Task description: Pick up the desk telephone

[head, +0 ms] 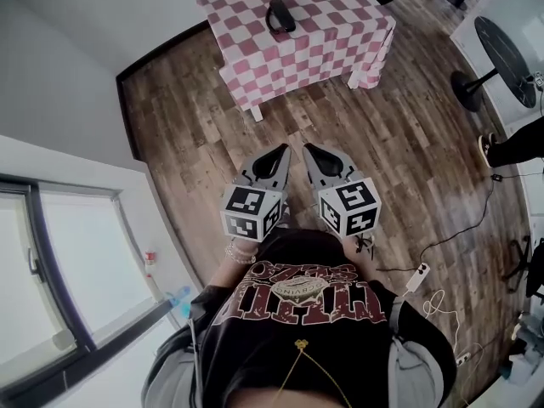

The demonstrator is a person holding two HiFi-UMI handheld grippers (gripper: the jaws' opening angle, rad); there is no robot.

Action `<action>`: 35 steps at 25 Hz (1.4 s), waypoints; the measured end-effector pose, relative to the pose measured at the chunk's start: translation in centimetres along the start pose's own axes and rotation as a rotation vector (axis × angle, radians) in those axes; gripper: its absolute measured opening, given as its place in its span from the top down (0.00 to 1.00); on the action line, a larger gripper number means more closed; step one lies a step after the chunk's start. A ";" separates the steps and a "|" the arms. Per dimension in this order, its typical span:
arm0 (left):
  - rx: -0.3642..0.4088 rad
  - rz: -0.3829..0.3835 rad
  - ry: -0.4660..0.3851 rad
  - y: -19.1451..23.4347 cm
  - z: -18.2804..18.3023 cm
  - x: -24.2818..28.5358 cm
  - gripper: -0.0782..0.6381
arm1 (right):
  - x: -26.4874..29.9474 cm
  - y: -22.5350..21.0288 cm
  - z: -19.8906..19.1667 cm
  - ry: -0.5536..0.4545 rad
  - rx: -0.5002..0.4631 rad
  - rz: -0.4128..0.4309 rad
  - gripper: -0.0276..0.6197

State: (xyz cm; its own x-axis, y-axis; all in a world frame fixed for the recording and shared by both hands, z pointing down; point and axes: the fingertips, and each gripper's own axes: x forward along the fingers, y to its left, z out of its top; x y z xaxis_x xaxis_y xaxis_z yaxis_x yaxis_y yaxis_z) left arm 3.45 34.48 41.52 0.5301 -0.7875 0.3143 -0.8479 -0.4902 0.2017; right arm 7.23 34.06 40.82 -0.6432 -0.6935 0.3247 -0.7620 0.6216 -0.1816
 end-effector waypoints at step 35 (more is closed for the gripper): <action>-0.034 0.003 0.043 10.3 3.3 9.1 0.88 | 12.9 -4.4 4.6 0.042 -0.008 0.021 0.93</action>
State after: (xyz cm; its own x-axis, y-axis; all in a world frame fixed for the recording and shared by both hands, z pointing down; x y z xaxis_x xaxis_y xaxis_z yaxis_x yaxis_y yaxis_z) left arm -0.42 21.04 43.41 0.5274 -0.7722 0.3543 -0.8495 -0.4739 0.2318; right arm 1.97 20.70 41.51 -0.6549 -0.6646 0.3598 -0.7478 0.6385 -0.1817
